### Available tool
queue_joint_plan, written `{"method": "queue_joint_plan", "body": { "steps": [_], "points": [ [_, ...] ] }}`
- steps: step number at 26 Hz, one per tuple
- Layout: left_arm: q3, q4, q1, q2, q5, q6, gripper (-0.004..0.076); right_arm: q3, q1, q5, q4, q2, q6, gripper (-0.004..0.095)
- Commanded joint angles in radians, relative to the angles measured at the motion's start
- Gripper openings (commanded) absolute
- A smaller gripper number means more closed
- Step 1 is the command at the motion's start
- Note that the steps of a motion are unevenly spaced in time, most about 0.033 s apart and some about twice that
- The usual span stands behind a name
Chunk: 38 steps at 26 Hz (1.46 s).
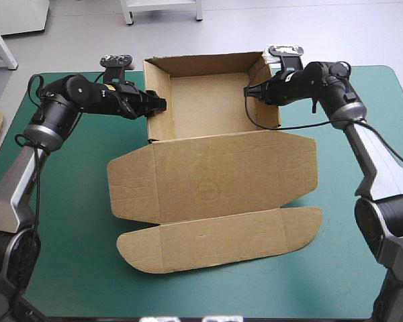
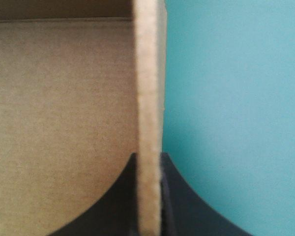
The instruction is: Fold the box
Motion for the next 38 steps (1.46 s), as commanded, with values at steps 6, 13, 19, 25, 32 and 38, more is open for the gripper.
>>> {"method": "queue_joint_plan", "body": {
  "steps": [6, 13, 19, 25, 32, 38],
  "points": [
    [-0.035, 0.325, -0.105, -0.037, -0.016, -0.204, 0.0372, -0.030, 0.047, -0.025, -0.041, -0.048, 0.099, -0.0010],
    [-0.155, 0.423, -0.127, 0.071, 0.116, -0.290, 0.0262, -0.030, 0.053, 0.034, -0.061, -0.018, 0.110, -0.0006],
    [-0.321, 0.412, -0.127, 0.181, 0.184, -0.290, 0.0036, -0.030, 0.067, 0.094, -0.148, 0.008, 0.110, -0.0001],
    [-0.423, 0.412, -0.129, 0.296, 0.286, -0.290, -0.0008, -0.033, 0.103, 0.072, -0.198, 0.029, 0.133, -0.0001],
    [-0.421, 0.423, -0.157, 0.371, 0.254, -0.297, -0.0008, -0.073, 0.103, 0.117, -0.191, 0.087, 0.174, -0.0001],
    [-0.421, 0.431, -0.157, 0.424, 0.250, -0.290, -0.0008, -0.215, 0.103, 0.223, -0.202, 0.211, 0.174, -0.0001]
  ]
}}
